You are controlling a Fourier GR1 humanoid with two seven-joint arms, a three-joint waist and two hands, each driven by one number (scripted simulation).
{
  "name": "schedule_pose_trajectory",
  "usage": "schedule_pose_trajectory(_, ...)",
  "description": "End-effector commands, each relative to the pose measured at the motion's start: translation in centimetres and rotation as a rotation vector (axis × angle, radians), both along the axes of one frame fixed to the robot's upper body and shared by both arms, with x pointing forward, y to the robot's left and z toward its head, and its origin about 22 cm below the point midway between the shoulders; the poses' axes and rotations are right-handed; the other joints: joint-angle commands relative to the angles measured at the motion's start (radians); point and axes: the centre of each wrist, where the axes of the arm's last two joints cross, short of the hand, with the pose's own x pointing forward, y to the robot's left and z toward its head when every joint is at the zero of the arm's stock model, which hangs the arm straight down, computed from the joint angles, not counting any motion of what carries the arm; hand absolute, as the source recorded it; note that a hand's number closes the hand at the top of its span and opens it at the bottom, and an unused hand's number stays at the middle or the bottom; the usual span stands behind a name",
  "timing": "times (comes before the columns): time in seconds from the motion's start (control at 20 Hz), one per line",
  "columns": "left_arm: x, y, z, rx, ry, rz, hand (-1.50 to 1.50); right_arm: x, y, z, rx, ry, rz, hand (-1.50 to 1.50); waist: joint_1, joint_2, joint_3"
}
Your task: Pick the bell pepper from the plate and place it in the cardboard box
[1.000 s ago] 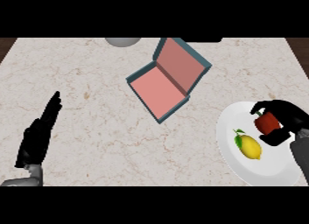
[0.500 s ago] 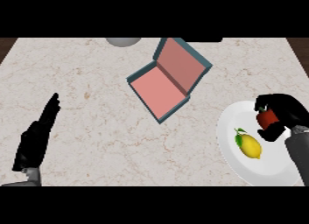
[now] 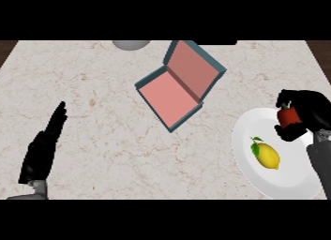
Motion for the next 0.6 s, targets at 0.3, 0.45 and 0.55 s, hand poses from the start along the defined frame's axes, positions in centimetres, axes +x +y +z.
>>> schedule_pose_trajectory(0.3, -0.2, 0.3, 0.5, -0.007, 0.02, 0.025, 0.0, -0.8, 1.9, 7.9, 0.355, -0.283, 0.206, 1.5, -0.016, -0.006, 0.0)
schedule_pose_trajectory(0.45, -1.0, 0.3, -0.7, -0.001, 0.008, 0.005, 0.0, -0.1, 4.3, 10.5, 0.468, -0.31, 0.292, 1.5, -0.005, -0.003, -0.001)
schedule_pose_trajectory(0.55, -0.4, 0.1, 0.7, 0.015, 0.014, 0.012, 0.0, -0.2, 4.4, 11.5, 0.514, -0.334, 0.332, 1.5, -0.001, -0.003, 0.0)
